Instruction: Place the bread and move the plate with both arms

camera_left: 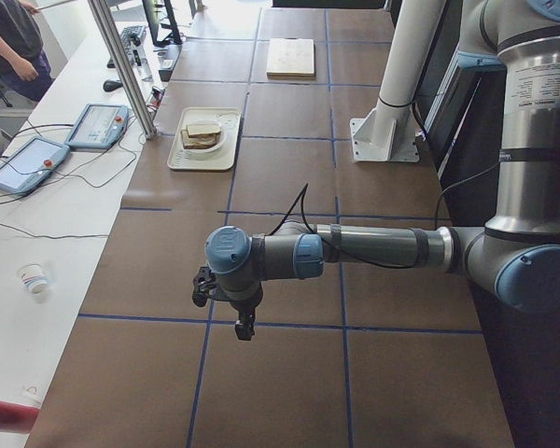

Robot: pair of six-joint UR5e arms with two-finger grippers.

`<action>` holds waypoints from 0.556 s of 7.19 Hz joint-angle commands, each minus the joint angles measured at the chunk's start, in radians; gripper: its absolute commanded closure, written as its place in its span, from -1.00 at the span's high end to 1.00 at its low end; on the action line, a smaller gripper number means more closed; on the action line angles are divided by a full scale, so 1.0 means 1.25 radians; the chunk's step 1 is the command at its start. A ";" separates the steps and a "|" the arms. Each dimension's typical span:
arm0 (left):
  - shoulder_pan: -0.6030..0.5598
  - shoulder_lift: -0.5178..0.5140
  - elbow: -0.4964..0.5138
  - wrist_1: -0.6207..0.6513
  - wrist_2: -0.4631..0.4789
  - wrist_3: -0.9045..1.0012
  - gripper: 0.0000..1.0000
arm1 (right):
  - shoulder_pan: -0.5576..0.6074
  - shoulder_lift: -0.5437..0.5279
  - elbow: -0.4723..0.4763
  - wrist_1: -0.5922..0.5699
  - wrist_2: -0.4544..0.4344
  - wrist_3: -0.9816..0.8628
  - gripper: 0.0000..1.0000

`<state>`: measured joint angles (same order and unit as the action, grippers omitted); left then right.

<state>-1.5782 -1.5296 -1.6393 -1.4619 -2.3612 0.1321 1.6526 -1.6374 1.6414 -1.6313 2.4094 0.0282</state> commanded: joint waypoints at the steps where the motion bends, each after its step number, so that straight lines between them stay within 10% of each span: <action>1: 0.001 -0.001 -0.002 0.000 -0.001 -0.003 1.00 | 0.000 -0.042 -0.009 0.092 -0.003 0.001 1.00; 4: 0.001 -0.001 0.000 0.000 -0.001 -0.003 1.00 | 0.000 -0.040 -0.026 0.094 -0.003 0.001 1.00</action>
<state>-1.5770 -1.5309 -1.6400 -1.4619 -2.3623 0.1290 1.6521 -1.6883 1.6133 -1.5164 2.4054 0.0281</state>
